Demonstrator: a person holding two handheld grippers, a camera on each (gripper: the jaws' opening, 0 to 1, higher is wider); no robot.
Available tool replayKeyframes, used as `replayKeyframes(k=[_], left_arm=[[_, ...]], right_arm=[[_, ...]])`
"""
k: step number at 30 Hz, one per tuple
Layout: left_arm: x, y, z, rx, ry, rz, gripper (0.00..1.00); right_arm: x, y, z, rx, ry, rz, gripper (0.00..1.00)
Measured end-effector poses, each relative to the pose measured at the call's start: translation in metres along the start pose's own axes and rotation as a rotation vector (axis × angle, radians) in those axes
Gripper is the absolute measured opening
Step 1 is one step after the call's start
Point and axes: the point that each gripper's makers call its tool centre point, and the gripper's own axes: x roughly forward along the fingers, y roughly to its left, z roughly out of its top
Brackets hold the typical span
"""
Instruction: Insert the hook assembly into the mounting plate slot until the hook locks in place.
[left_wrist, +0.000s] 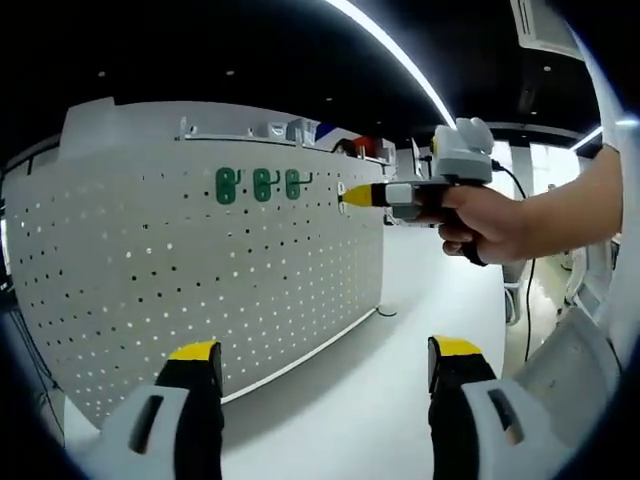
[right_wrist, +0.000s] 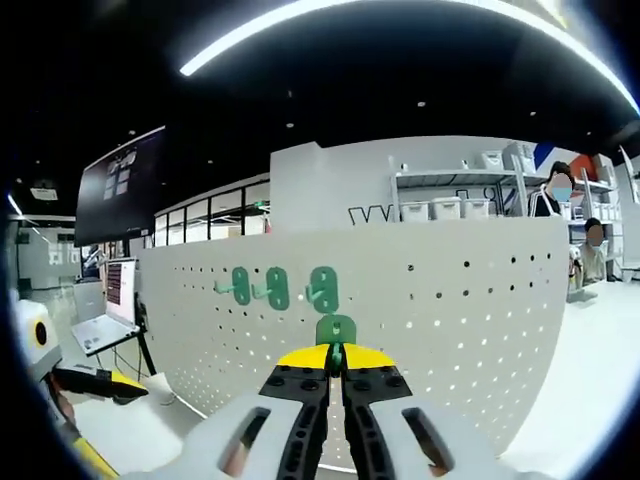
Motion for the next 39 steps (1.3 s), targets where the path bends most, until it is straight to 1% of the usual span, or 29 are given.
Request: replayKeyframes(k=[2, 8, 13, 15, 17, 26, 30, 31, 39], left_arm=[[-0.001, 0.001, -0.001, 0.000, 0.002, 0.005, 0.87], [-0.003, 0.002, -0.003, 0.000, 0.008, 0.007, 0.86], [-0.005, 0.002, -0.004, -0.003, 0.008, 0.011, 0.85], [-0.006, 0.002, -0.004, -0.001, 0.010, 0.013, 0.85], [-0.006, 0.003, -0.005, -0.008, 0.011, 0.016, 0.85], [-0.010, 0.006, -0.007, -0.013, 0.016, 0.027, 0.84], [-0.011, 0.006, -0.007, -0.013, 0.016, 0.028, 0.83], [-0.011, 0.006, -0.008, -0.013, 0.017, 0.028, 0.83], [-0.013, 0.011, -0.009, -0.015, 0.019, 0.037, 0.83]], right_arm=[[0.004, -0.003, 0.004, -0.020, -0.014, -0.012, 0.01], [0.014, -0.010, 0.014, -0.015, -0.042, -0.030, 0.01], [0.023, -0.015, 0.022, -0.033, -0.063, -0.040, 0.01], [0.026, -0.018, 0.025, -0.012, -0.072, -0.047, 0.01], [0.029, -0.017, 0.026, -0.049, -0.075, -0.045, 0.01], [0.036, -0.023, 0.029, -0.052, -0.083, -0.060, 0.01], [0.040, -0.028, 0.030, -0.071, -0.083, -0.069, 0.01], [0.040, -0.032, 0.031, -0.058, -0.089, -0.077, 0.01], [0.046, -0.034, 0.031, -0.072, -0.086, -0.080, 0.01]])
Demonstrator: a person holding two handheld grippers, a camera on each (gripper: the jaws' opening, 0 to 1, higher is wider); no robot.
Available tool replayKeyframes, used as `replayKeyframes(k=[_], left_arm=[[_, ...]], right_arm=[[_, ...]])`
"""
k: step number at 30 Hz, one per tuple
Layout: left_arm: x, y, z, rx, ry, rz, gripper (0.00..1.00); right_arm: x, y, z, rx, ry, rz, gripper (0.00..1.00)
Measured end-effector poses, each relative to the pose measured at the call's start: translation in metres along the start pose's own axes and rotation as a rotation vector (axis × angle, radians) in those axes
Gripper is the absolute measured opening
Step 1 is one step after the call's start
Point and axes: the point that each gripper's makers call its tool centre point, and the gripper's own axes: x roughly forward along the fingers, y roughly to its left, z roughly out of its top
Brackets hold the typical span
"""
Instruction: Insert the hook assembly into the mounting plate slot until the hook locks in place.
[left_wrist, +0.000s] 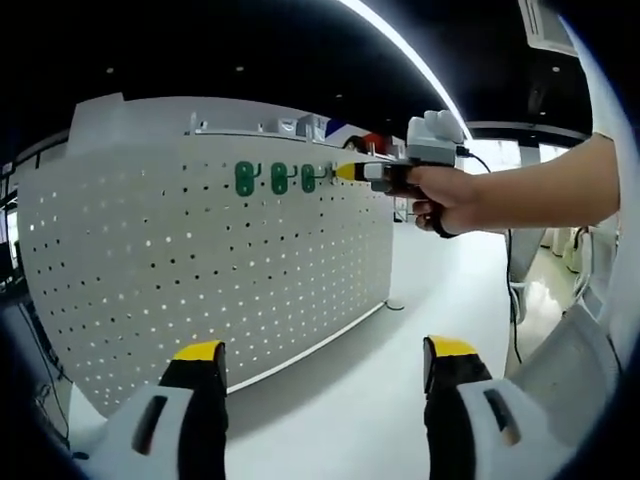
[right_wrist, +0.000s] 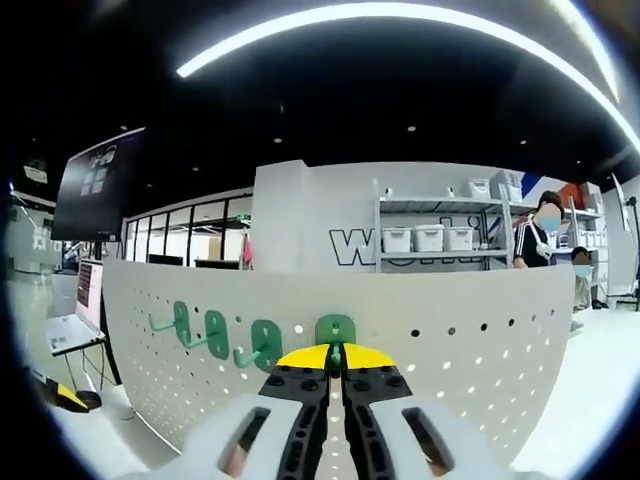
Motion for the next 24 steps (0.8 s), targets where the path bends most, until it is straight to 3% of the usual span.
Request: replayKeyframes(k=[17, 24], left_arm=[[-0.0061, 0.0048, -0.0055, -0.004, 0.014, 0.011, 0.81], [-0.0077, 0.0063, -0.0076, -0.009, 0.016, 0.014, 0.81]], right_arm=[[0.0042, 0.0013, -0.0071, 0.018, 0.007, -0.021, 0.01], [0.0066, 0.0033, -0.0089, -0.035, 0.011, -0.060, 0.01]])
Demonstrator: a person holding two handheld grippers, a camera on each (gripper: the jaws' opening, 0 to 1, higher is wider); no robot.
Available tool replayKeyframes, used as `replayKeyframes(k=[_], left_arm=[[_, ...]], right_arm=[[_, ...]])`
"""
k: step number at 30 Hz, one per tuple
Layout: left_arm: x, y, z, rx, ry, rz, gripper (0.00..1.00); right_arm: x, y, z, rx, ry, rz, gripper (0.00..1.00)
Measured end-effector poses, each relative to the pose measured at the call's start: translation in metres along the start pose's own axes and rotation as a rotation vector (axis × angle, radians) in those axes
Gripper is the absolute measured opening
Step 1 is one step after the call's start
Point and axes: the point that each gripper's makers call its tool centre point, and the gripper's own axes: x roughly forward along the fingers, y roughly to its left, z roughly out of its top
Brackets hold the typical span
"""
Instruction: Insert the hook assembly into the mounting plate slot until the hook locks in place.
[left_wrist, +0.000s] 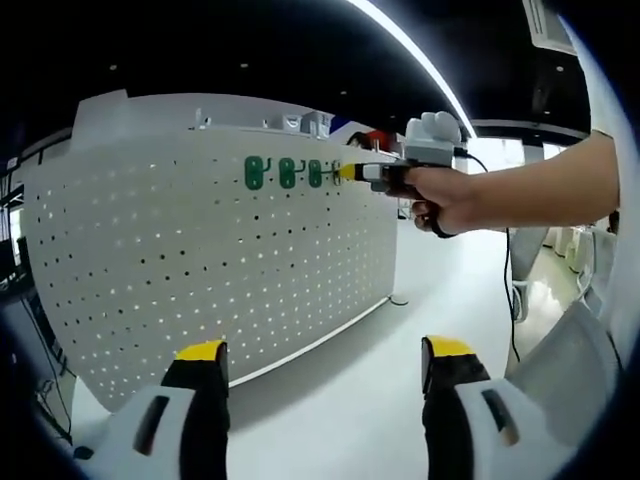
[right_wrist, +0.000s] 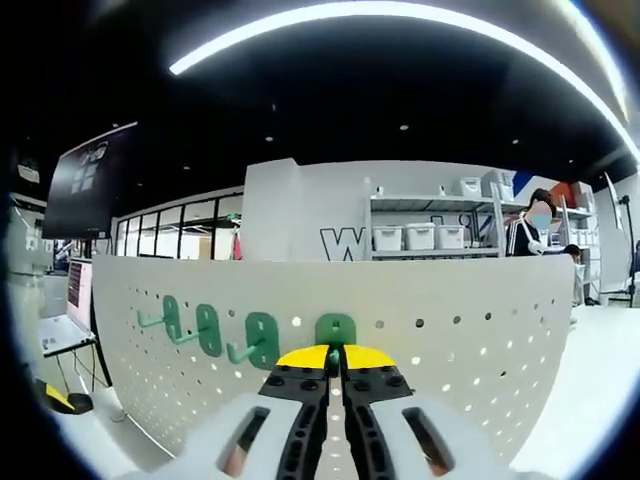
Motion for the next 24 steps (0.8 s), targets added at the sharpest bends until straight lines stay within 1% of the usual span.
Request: replayKeyframes(k=[9, 11, 12, 15, 17, 24], left_arm=[[-0.0003, 0.0005, 0.0009, -0.002, -0.005, 0.003, 0.80], [-0.0006, 0.0003, 0.0005, -0.004, -0.005, 0.003, 0.80], [-0.0007, 0.0003, 0.0003, -0.004, -0.006, 0.004, 0.80], [0.0005, -0.0017, -0.0003, -0.007, -0.006, 0.001, 0.80], [0.0017, -0.0032, -0.0001, -0.005, -0.006, -0.003, 0.80], [0.0004, -0.0014, 0.0034, -0.002, -0.012, 0.005, 0.80]], right_arm=[[0.0007, -0.0005, -0.0028, 0.004, -0.001, -0.046, 0.01], [0.0002, -0.0006, -0.0032, 0.000, -0.001, -0.043, 0.01], [-0.0004, 0.0001, -0.0031, -0.046, 0.007, -0.039, 0.01], [-0.0003, -0.0005, -0.0032, -0.018, 0.004, -0.034, 0.02], [-0.0004, 0.0000, -0.0032, -0.036, 0.008, -0.034, 0.02], [-0.0008, 0.0004, -0.0028, -0.032, 0.008, -0.012, 0.02]])
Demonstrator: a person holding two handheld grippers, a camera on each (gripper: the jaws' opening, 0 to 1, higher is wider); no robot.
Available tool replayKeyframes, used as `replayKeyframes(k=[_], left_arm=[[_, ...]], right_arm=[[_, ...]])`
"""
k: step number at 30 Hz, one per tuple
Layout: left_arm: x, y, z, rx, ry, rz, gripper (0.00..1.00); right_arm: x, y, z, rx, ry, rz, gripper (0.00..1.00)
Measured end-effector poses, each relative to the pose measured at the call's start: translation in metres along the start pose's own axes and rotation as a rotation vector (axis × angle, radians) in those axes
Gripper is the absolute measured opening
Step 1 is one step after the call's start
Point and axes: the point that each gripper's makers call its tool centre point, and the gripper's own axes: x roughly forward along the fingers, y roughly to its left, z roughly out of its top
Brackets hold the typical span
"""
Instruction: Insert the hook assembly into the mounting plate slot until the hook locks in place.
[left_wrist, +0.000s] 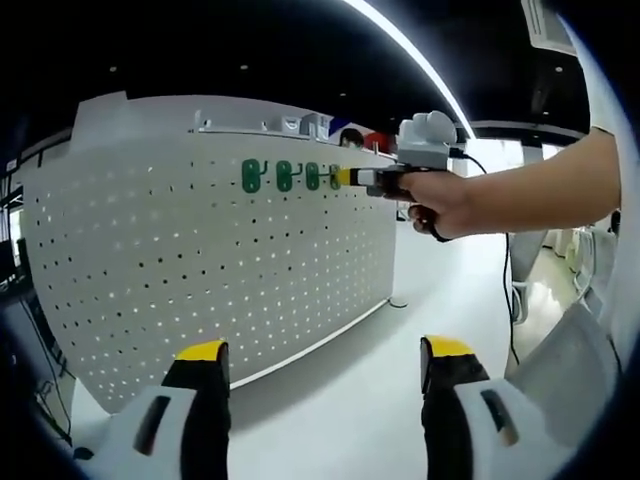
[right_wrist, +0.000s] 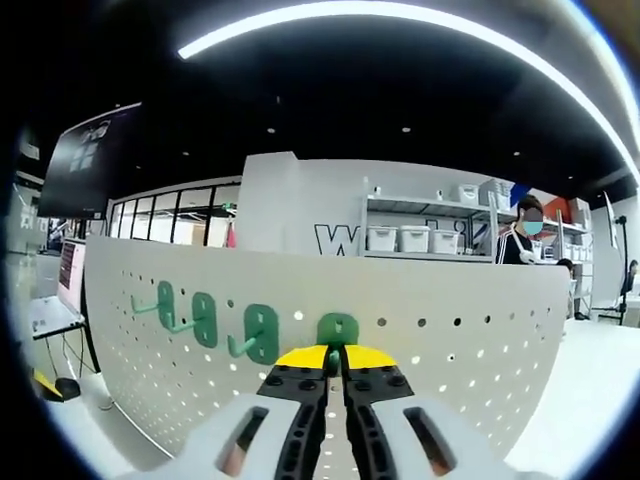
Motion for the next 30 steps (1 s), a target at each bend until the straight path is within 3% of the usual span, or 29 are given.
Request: replayKeyframes(k=[7, 12, 30], left_arm=[[0.000, 0.002, 0.002, -0.016, -0.012, 0.006, 0.80], [-0.001, 0.004, 0.002, -0.019, -0.011, 0.009, 0.79], [-0.002, 0.006, 0.005, -0.027, -0.013, 0.012, 0.81]], right_arm=[[0.000, 0.000, 0.000, 0.002, 0.001, 0.015, 0.03], [-0.001, 0.003, 0.000, 0.013, 0.001, 0.068, 0.07], [-0.013, 0.015, -0.017, -0.011, 0.051, 0.151, 0.36]])
